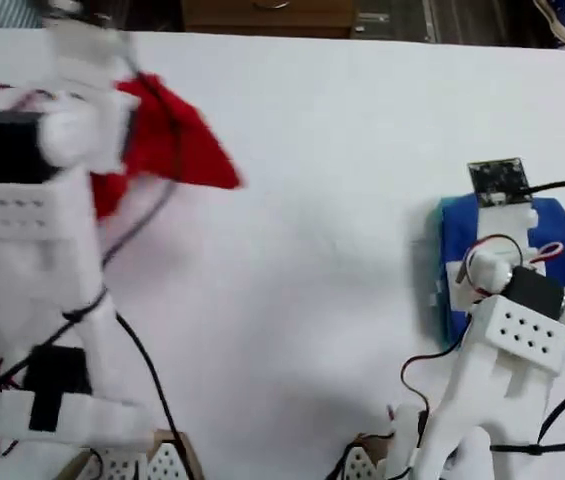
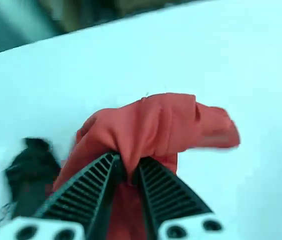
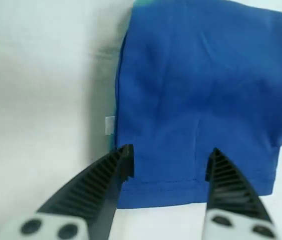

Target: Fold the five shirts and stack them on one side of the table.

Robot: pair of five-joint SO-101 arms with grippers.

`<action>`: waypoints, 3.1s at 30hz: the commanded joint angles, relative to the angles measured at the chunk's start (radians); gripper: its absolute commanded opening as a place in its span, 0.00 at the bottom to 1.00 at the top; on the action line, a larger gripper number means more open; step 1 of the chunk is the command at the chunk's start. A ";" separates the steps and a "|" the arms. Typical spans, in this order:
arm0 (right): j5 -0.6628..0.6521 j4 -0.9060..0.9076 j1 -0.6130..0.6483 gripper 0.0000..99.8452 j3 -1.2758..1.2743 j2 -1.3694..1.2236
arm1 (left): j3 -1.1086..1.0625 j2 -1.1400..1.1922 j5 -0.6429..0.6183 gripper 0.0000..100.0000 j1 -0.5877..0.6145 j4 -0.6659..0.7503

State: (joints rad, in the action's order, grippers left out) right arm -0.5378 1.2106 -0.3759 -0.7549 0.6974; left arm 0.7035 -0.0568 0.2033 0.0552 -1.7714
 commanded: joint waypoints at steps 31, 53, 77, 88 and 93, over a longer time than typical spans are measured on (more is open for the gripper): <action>-0.149 0.240 0.662 0.24 0.152 0.033 | -0.377 -0.132 0.155 0.26 0.776 0.331; -0.140 0.013 1.248 0.24 0.580 -0.627 | -0.992 -0.132 0.255 0.26 1.363 0.789; -0.147 0.045 1.015 0.02 0.827 -1.003 | -0.992 -0.132 0.250 0.26 1.292 0.787; -0.264 0.236 0.578 0.02 1.085 -0.832 | -0.993 -0.132 0.249 0.26 1.108 0.769; -0.267 0.240 0.463 0.02 1.085 -0.805 | -1.053 -0.132 0.249 0.26 0.931 0.750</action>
State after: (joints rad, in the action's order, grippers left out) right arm -0.8002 1.4423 0.1534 0.2808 -0.1788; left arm -0.3291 -0.1504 0.4519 1.0909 -1.0150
